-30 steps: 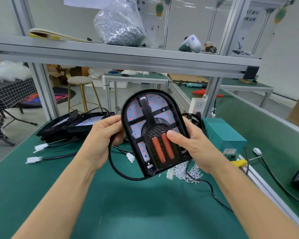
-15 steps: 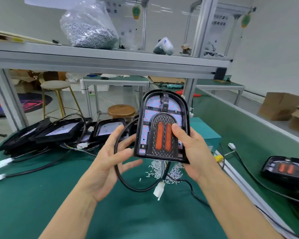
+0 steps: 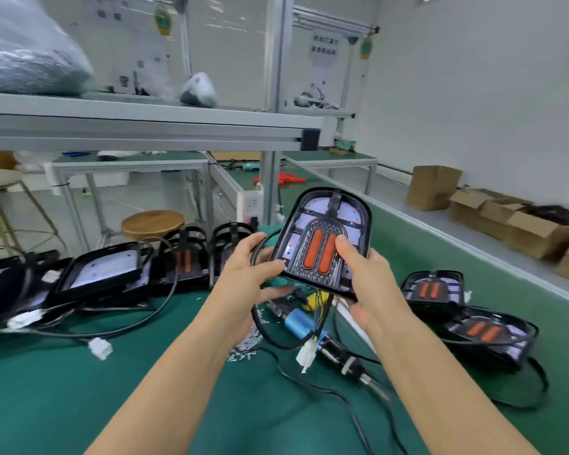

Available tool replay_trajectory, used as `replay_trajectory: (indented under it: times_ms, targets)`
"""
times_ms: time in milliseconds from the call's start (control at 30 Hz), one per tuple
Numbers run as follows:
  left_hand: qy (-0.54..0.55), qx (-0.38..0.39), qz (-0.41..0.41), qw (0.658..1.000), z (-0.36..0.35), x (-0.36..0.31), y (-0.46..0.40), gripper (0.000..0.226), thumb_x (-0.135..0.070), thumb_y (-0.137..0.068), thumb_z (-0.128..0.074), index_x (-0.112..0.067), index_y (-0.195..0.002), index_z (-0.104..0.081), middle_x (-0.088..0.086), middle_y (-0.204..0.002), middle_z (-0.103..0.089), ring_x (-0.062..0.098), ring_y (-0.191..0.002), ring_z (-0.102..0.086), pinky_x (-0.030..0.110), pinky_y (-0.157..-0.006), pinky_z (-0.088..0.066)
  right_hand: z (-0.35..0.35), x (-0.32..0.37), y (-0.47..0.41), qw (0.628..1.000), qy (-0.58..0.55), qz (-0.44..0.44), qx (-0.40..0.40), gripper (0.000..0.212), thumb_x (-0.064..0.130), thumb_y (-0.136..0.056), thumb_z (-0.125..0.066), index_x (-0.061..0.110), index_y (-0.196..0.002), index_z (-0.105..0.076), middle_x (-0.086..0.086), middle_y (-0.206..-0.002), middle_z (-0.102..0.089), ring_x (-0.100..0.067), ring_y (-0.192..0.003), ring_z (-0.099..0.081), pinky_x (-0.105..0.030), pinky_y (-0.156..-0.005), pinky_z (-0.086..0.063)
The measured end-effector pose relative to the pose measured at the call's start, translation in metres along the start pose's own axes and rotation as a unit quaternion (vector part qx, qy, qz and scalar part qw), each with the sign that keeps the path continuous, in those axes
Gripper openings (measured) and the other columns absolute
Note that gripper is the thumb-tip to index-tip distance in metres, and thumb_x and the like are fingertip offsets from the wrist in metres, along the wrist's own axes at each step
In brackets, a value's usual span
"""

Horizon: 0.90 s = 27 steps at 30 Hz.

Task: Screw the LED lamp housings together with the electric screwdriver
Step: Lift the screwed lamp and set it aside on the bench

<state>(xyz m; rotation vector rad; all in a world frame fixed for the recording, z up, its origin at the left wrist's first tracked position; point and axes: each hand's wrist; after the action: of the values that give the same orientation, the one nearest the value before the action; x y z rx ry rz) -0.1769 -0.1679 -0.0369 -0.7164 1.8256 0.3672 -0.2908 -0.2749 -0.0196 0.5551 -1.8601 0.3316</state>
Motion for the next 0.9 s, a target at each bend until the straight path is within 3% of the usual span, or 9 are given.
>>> replay_trajectory:
  times_ms: [167, 267, 367, 500, 600, 700, 833, 900]
  targets:
    - [0.010, 0.051, 0.053, 0.997, -0.061, 0.023, -0.032, 0.051, 0.009, -0.090, -0.050, -0.015, -0.135, -0.040, 0.008, -0.122, -0.055, 0.022, -0.093, -0.062, 0.042, -0.075, -0.058, 0.056, 0.025, -0.019, 0.996, 0.040, 0.021, -0.083, 0.024, 0.026, -0.096, -0.061, 0.012, -0.114, -0.058, -0.004, -0.102, -0.071, -0.010, -0.070, -0.070, -0.027, -0.062, -0.053]
    - [0.002, 0.070, 0.081, 0.994, -0.096, 0.038, -0.048, 0.051, 0.008, -0.090, -0.051, -0.014, -0.135, -0.040, 0.011, -0.130, -0.049, 0.024, -0.096, -0.058, 0.038, -0.071, -0.058, 0.086, 0.038, -0.029, 0.990, 0.034, 0.020, -0.132, 0.032, 0.023, -0.095, -0.063, 0.006, -0.120, -0.055, -0.012, -0.108, -0.069, -0.025, -0.082, -0.068, -0.040, -0.076, -0.057]
    - [-0.002, 0.084, 0.109, 0.991, -0.129, 0.053, -0.061, 0.055, 0.006, -0.090, -0.053, -0.010, -0.140, -0.036, 0.014, -0.137, -0.047, 0.026, -0.091, -0.056, 0.041, -0.076, -0.055, 0.116, 0.050, -0.037, 0.984, 0.032, 0.026, -0.176, 0.035, 0.021, -0.095, -0.062, 0.007, -0.125, -0.049, -0.012, -0.106, -0.067, -0.025, -0.078, -0.066, -0.039, -0.069, -0.055]
    - [-0.028, 0.106, 0.137, 0.985, -0.173, 0.074, -0.071, 0.062, 0.000, -0.088, -0.060, -0.008, -0.143, -0.032, 0.011, -0.134, -0.051, 0.018, -0.081, -0.058, 0.029, -0.066, -0.053, 0.158, 0.061, -0.047, 0.974, 0.018, 0.031, -0.222, 0.045, 0.015, -0.097, -0.058, 0.013, -0.138, -0.039, -0.016, -0.125, -0.061, -0.035, -0.103, -0.065, -0.050, -0.076, -0.053]
    - [-0.095, 0.135, 0.130, 0.978, -0.199, 0.092, -0.076, 0.072, -0.006, -0.086, -0.065, -0.009, -0.147, -0.026, 0.007, -0.140, -0.047, 0.019, -0.104, -0.057, 0.031, -0.085, -0.046, 0.191, 0.063, -0.054, 0.964, 0.011, 0.025, -0.265, 0.049, 0.011, -0.098, -0.057, 0.013, -0.142, -0.035, -0.018, -0.131, -0.057, -0.038, -0.110, -0.062, -0.058, -0.087, -0.050]
    - [-0.170, 0.182, 0.118, 0.961, -0.214, 0.110, -0.077, 0.082, -0.009, -0.084, -0.069, -0.011, -0.150, -0.020, 0.007, -0.151, -0.034, 0.020, -0.133, -0.039, 0.031, -0.102, -0.034, 0.223, 0.063, -0.062, 0.950, 0.023, 0.006, -0.311, 0.050, 0.010, -0.098, -0.057, 0.011, -0.141, -0.033, -0.018, -0.132, -0.055, -0.039, -0.112, -0.060, -0.060, -0.089, -0.049]
    - [-0.228, 0.252, 0.116, 0.933, -0.216, 0.133, -0.065, 0.090, -0.006, -0.082, -0.069, -0.017, -0.152, -0.013, 0.001, -0.156, -0.024, 0.015, -0.137, -0.032, 0.025, -0.106, -0.027, 0.254, 0.056, -0.073, 0.933, 0.078, -0.046, -0.349, 0.060, 0.016, -0.097, -0.058, 0.011, -0.146, -0.024, -0.020, -0.139, -0.048, -0.038, -0.120, -0.053, -0.062, -0.098, -0.043]
    - [-0.291, 0.280, 0.078, 0.912, -0.212, 0.144, -0.059, 0.090, -0.010, -0.082, -0.069, -0.025, -0.152, -0.013, -0.007, -0.159, -0.009, 0.012, -0.142, -0.020, 0.029, -0.113, -0.021, 0.263, 0.051, -0.079, 0.928, 0.091, -0.070, -0.355, 0.061, 0.016, -0.097, -0.057, 0.010, -0.147, -0.022, -0.020, -0.139, -0.048, -0.037, -0.122, -0.052, -0.062, -0.100, -0.042]
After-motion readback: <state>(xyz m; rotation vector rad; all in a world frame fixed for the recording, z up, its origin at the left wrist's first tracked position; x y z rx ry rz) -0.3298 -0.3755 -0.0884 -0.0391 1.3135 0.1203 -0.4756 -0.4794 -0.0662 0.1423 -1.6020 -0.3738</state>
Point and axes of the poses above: each hand's wrist, its own y-axis away from the middle knuckle, its own z-axis out of the back of the hand, x = y × z
